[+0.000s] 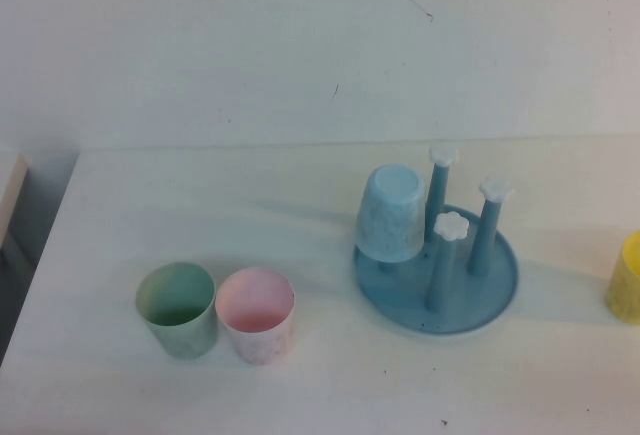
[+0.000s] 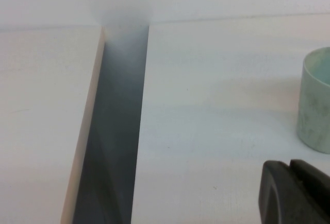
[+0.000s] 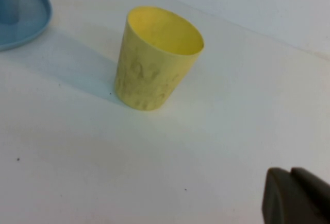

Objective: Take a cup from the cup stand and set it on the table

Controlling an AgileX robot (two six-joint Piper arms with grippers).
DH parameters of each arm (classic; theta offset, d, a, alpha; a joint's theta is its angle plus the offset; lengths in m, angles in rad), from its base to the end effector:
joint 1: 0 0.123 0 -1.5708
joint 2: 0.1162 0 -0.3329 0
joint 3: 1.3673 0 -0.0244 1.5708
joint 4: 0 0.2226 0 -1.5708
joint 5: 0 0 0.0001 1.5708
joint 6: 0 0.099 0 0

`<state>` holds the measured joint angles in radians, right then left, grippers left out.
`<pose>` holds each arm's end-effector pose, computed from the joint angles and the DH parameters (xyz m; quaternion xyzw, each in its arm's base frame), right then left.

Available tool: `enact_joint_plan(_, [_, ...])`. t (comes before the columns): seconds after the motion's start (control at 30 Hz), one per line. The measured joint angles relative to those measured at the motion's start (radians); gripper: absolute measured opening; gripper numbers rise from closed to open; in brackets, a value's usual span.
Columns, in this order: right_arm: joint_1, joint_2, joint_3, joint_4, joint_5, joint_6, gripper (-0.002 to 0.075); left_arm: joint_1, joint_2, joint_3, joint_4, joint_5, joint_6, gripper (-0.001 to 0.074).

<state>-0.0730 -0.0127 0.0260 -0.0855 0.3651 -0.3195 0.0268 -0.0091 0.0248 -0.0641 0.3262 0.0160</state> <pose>-0.0163 -0.0018 0.1698 -0.1213 0.7926 -0.1517 0.5780 -0.0149 -0.0024 0.1739 -0.0220 0.7906 -0.0136 0.6117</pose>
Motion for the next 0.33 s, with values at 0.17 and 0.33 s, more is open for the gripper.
enact_joint_plan(0.17, [0.000, 0.000, 0.000, 0.000, 0.000, 0.000, -0.0001, -0.029, 0.000, 0.000, 0.000, 0.000, 0.000, -0.0002])
enact_joint_plan(0.33, [0.000, 0.000, 0.000, 0.000, 0.000, -0.001, -0.0001, -0.081, 0.000, 0.000, 0.000, 0.000, 0.000, -0.0003])
